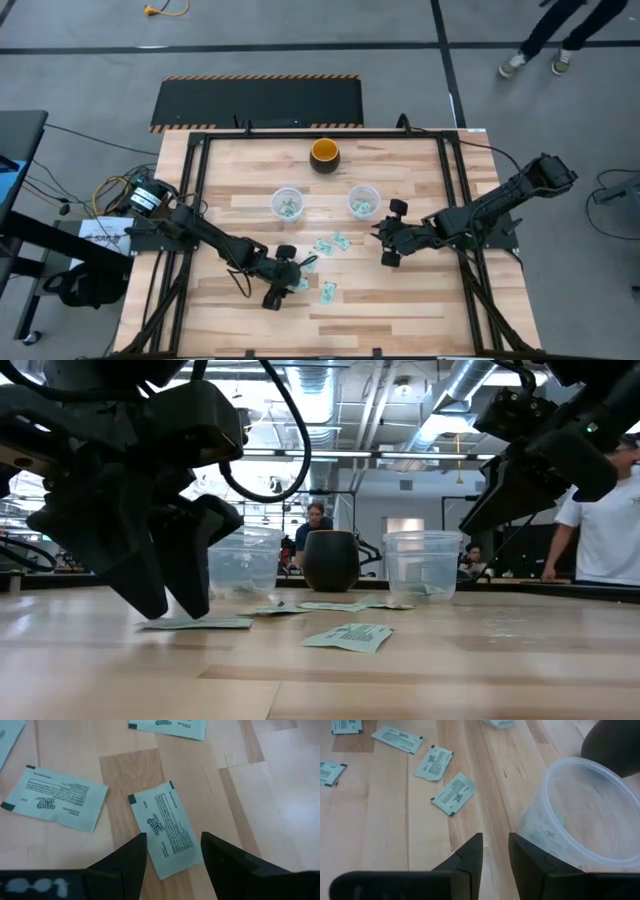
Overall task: Pick and place Stevia / Truvia into bins
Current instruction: Put the stevia packet into the left transparent container
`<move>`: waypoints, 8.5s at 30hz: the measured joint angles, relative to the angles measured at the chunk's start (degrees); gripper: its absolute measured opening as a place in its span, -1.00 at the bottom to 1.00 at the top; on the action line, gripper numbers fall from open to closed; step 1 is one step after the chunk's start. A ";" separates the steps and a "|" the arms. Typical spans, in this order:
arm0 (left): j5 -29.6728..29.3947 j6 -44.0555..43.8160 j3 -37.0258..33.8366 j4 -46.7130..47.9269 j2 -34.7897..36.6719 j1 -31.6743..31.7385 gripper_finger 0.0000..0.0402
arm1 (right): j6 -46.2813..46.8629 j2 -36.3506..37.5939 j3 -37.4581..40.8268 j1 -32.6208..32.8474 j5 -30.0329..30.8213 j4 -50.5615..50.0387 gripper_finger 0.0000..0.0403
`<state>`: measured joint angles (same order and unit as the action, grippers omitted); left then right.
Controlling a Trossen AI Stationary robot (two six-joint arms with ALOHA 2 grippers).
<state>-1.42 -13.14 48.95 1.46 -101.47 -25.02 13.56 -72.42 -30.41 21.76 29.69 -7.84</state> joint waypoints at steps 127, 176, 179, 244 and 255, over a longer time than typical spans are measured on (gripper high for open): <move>-22.90 27.11 20.92 50.57 11.28 23.78 -0.71 | 0.02 0.00 0.00 -0.04 -1.40 0.55 -0.57; -9.82 6.38 -20.35 -15.71 35.16 10.70 -0.49 | 4.00 0.00 -0.02 -2.40 -1.27 9.38 -0.57; -8.87 7.80 -19.57 -16.53 29.61 9.48 -0.49 | 3.98 0.00 -0.02 -2.40 -1.27 8.89 -0.57; -6.33 25.70 5.87 5.79 3.71 8.03 0.02 | 2.96 -0.02 -0.02 -2.40 -1.28 3.65 -0.57; 0.17 26.06 11.67 9.92 -2.58 9.77 0.02 | 2.63 -0.02 0.04 -2.38 -1.29 2.15 -0.57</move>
<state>-1.25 12.93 60.62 11.38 -104.05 -15.25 16.19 -72.44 -30.37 19.38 28.40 -5.69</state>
